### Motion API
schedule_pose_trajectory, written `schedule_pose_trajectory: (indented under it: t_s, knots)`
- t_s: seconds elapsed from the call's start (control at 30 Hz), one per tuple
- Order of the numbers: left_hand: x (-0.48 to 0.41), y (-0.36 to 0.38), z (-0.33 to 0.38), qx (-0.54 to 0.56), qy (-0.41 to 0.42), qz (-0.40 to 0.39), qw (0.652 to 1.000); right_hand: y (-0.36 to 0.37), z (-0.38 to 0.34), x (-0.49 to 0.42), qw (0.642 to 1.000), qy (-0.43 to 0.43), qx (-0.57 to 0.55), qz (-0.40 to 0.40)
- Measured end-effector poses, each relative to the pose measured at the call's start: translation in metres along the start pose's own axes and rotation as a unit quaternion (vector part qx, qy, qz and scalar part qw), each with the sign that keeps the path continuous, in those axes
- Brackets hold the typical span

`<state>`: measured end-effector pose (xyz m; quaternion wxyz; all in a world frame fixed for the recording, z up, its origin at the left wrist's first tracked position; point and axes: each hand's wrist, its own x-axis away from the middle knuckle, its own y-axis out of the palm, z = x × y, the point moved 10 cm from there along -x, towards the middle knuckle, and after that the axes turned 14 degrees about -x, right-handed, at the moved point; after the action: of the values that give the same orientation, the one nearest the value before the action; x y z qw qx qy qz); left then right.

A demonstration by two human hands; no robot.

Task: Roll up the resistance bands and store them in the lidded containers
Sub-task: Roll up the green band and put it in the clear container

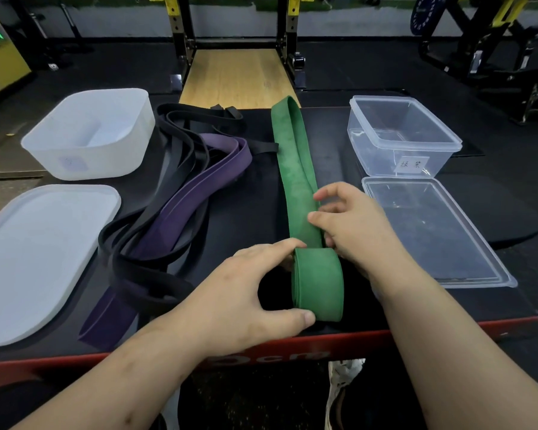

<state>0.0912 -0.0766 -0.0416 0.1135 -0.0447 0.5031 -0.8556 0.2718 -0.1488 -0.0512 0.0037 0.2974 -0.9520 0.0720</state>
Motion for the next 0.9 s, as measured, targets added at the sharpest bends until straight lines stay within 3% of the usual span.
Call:
schedule_pose_trajectory:
  t_s: [0.17,0.4,0.57,0.8,0.9]
  knots:
    - [-0.002,0.003,0.000,0.008,0.000,-0.009,1.000,-0.005,0.000,0.001,0.982,-0.045,0.185,0.011]
    - [-0.004,0.002,0.004,0.022,0.012,-0.003,1.000,-0.003,-0.004,0.002,0.983,-0.053,0.175,0.004]
    - [-0.004,0.002,0.004,0.030,0.013,-0.008,0.999,0.018,-0.017,-0.023,0.979,-0.013,0.200,-0.031]
    - [-0.010,-0.001,0.003,0.036,0.021,-0.017,0.999,0.034,-0.010,-0.109,0.998,0.052,0.036,-0.015]
    - [-0.011,0.000,0.001,0.033,0.019,-0.021,0.999,0.026,-0.014,-0.125,0.997,0.043,-0.061,0.007]
